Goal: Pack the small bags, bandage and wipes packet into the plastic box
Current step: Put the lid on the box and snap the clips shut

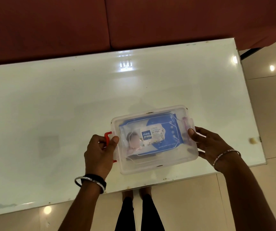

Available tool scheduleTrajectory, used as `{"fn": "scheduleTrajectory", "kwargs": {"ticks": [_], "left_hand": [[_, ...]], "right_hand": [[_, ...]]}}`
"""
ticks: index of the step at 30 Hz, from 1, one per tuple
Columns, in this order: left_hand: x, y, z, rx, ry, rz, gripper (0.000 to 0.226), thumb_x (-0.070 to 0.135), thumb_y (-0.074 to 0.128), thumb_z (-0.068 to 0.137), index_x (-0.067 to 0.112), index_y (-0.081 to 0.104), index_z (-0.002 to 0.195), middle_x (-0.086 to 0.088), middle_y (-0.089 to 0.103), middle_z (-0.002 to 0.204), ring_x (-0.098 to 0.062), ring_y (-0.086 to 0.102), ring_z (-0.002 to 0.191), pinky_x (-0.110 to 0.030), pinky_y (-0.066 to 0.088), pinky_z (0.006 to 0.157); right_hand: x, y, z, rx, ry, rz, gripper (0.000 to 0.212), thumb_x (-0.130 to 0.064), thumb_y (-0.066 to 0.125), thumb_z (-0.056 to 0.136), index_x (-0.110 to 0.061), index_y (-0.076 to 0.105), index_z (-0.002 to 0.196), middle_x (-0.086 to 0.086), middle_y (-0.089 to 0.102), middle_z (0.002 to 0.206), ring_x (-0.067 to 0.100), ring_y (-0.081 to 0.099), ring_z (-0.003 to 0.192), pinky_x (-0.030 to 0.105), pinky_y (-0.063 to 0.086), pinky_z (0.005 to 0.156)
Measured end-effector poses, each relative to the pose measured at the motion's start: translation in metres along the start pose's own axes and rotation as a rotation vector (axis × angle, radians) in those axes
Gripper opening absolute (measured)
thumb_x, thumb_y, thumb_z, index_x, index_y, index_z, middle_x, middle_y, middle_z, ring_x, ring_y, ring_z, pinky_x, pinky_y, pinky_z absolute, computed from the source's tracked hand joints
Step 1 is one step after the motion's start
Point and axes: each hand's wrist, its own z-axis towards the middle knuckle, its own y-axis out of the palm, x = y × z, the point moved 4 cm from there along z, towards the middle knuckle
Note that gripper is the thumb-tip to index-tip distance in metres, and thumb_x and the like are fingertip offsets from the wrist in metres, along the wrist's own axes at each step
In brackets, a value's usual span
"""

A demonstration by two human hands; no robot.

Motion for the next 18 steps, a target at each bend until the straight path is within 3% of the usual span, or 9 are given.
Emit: {"fn": "scheduleTrajectory", "kwargs": {"ticks": [2,5,8,12,15,18], "left_hand": [[0.008,0.000,-0.007,0.112,0.082,0.132,0.030,0.039,0.067,0.085,0.014,0.052,0.091,0.001,0.059,0.079,-0.019,0.057,0.069,-0.022,0.043,0.054],[0.014,0.000,-0.016,0.206,0.136,0.224,0.030,0.040,0.064,0.087,0.015,0.048,0.089,0.004,0.055,0.070,-0.020,0.050,0.060,-0.023,0.037,0.054],[0.024,0.007,-0.026,0.275,0.219,0.355,0.029,0.037,0.059,0.091,0.011,0.046,0.091,0.003,0.051,0.061,-0.017,0.040,0.048,-0.014,0.021,0.046],[0.030,0.014,-0.036,0.328,0.262,0.431,0.041,0.043,0.042,0.090,0.003,0.050,0.096,0.002,0.043,0.053,-0.001,0.020,0.037,-0.009,0.017,0.045],[0.029,0.012,-0.036,0.327,0.287,0.410,0.041,0.043,0.041,0.089,0.003,0.049,0.093,0.004,0.042,0.051,0.002,0.019,0.036,-0.008,0.016,0.045],[0.030,0.013,-0.037,0.328,0.301,0.434,0.043,0.044,0.039,0.089,0.003,0.049,0.094,0.004,0.042,0.050,-0.008,0.026,0.035,-0.008,0.017,0.045]], "right_hand": [[0.002,0.001,0.002,-0.019,0.020,0.009,0.052,-0.050,0.079,0.063,-0.027,0.072,0.109,0.005,0.076,0.108,0.019,0.074,0.094,0.041,0.058,0.088],[0.002,0.001,0.003,-0.045,0.032,0.003,0.053,-0.054,0.079,0.060,-0.024,0.076,0.104,0.005,0.077,0.106,0.017,0.074,0.092,0.032,0.061,0.078],[-0.001,0.000,0.006,-0.069,0.031,0.011,0.044,-0.048,0.077,0.065,-0.021,0.078,0.100,0.005,0.077,0.105,0.015,0.074,0.090,0.028,0.059,0.075],[-0.009,0.002,0.005,-0.036,-0.008,0.010,0.046,-0.035,0.074,0.067,-0.017,0.072,0.109,0.009,0.075,0.108,0.015,0.074,0.089,0.025,0.059,0.073],[-0.015,0.005,0.001,0.041,-0.068,-0.022,0.040,-0.027,0.074,0.069,-0.014,0.069,0.107,0.016,0.072,0.105,0.020,0.072,0.087,0.035,0.061,0.078],[-0.017,0.014,-0.003,0.258,-0.191,-0.255,0.027,-0.017,0.072,0.084,-0.008,0.069,0.109,0.022,0.070,0.103,0.037,0.066,0.094,0.051,0.054,0.091]]}}
